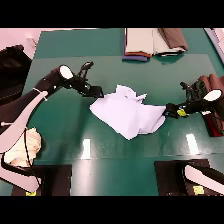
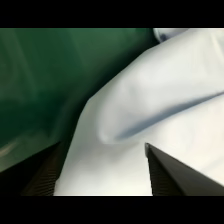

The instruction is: Fold the shirts.

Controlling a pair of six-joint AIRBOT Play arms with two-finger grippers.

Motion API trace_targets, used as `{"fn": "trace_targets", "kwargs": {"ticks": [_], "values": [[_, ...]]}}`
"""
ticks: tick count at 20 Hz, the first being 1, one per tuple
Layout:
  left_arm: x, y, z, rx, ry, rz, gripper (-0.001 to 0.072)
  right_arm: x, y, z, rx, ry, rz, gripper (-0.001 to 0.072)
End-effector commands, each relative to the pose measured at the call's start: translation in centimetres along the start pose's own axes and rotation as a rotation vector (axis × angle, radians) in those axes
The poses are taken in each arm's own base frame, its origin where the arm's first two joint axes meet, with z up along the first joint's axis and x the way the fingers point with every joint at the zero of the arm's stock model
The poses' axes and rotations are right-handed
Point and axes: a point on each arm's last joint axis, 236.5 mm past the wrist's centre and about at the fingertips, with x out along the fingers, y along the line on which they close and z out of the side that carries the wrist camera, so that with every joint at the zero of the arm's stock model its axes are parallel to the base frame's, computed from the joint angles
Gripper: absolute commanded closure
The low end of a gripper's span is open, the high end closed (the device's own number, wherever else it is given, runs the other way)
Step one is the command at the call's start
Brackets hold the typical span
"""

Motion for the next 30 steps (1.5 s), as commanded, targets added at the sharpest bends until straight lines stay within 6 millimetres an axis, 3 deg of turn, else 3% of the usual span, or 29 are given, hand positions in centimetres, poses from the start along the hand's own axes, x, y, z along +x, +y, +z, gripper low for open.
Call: {"fn": "trace_targets", "kwargs": {"ticks": [1, 4, 5, 7, 8, 10, 12, 15, 18, 20, 22, 24, 26, 28, 30], "values": [[2.1, -1.0, 0.1, 0.028, -0.014, -0.004, 0.0096, -0.4, 0.5, 0.0, -0.012, 0.01, 0.008, 0.0694], [3.1, -1.3, -1.4, 0.055, 0.043, -0.006, 0.0098, -0.4, 0.6, -0.3, -0.011, 0.025, 0.013, 0.0694], [3.1, -1.3, -1.7, 0.054, 0.054, -0.009, 0.0204, -0.4, 0.7, -0.4, -0.011, 0.029, 0.015, 0.0694], [2.6, -1.3, -1.3, 0.057, 0.055, -0.011, 0.0581, -0.6, 0.8, -0.2, -0.014, 0.023, 0.018, 0.0694], [1.9, -1.2, -0.8, 0.06, 0.056, -0.015, 0.0677, -1.1, 1.2, 0.2, -0.023, 0.008, 0.022, 0.0694], [-0.9, -1.8, 1.5, 0.078, 0.013, -0.025, 0.0679, -3.5, 2.5, 2.1, -0.074, -0.066, 0.021, 0.0694], [-6.7, -3.0, 5.6, 0.129, -0.137, -0.009, 0.0679, -8.1, 5.1, 4.9, -0.159, -0.207, 0.019, 0.0695], [-19.6, -6.8, 10.0, 0.263, -0.416, 0.056, 0.0679, -18.1, 10.6, 7.8, -0.318, -0.486, 0.01, 0.0695], [-32.5, -12.2, 9.6, 0.398, -0.668, 0.107, 0.0678, -27.3, 15.9, 7.4, -0.452, -0.719, 0.003, 0.0695], [-38.6, -15.2, 7.7, 0.446, -0.796, 0.099, 0.0679, -31.5, 18.3, 6.0, -0.51, -0.809, 0.003, 0.0695], [-42.2, -16.9, 6.0, 0.476, -0.867, 0.094, 0.0679, -34.1, 19.9, 4.8, -0.542, -0.862, 0.004, 0.0695], [-42.9, -17.3, 5.2, 0.486, -0.873, 0.093, 0.0679, -35.4, 20.7, 4.2, -0.557, -0.88, 0.004, 0.0696], [-41.0, -16.6, 4.9, 0.474, -0.812, 0.092, 0.0679, -35.0, 20.4, 4.4, -0.528, -0.865, 0.015, 0.0696], [-36.3, -15.2, 4.6, 0.459, -0.691, 0.088, 0.0679, -32.1, 19.0, 4.9, -0.489, -0.764, 0.019, 0.0697], [-29.4, -14.4, 3.1, 0.447, -0.522, 0.058, 0.0679, -27.8, 16.5, 5.4, -0.427, -0.637, 0.016, 0.0696]]}}
